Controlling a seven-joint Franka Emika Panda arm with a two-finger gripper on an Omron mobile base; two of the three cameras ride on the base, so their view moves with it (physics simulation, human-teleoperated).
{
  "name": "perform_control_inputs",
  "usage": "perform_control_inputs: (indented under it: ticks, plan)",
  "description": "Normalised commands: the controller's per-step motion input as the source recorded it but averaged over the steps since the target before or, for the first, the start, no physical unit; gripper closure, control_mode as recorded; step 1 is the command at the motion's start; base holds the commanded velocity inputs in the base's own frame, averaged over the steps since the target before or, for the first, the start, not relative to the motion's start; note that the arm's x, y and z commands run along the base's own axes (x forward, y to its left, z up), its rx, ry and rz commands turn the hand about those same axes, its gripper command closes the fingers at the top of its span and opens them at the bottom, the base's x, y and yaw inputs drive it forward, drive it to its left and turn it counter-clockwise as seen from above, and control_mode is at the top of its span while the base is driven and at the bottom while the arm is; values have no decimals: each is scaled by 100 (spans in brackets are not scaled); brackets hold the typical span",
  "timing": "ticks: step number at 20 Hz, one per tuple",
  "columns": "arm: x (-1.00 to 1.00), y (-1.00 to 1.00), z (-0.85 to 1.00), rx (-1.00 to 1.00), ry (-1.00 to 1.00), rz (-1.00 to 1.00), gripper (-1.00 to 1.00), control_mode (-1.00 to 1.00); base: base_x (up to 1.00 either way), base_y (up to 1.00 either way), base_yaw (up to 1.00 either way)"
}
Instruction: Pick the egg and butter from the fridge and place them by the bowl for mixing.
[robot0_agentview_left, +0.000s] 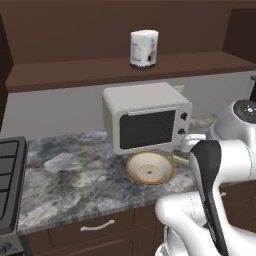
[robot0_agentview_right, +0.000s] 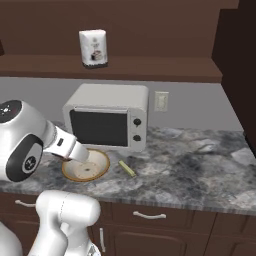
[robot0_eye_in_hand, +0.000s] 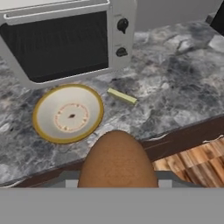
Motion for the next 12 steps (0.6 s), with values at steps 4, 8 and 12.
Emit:
perform_control_inputs:
  ticks: [4, 8, 12]
  plan:
    - [22, -61, -19, 3, 34, -28, 100, -100, 0, 0, 0]
    - [31, -73, -18, 27, 29, -28, 100, -100, 0, 0, 0]
    - [32, -56, -58, 29, 4, -10, 100, -100, 0, 0, 0]
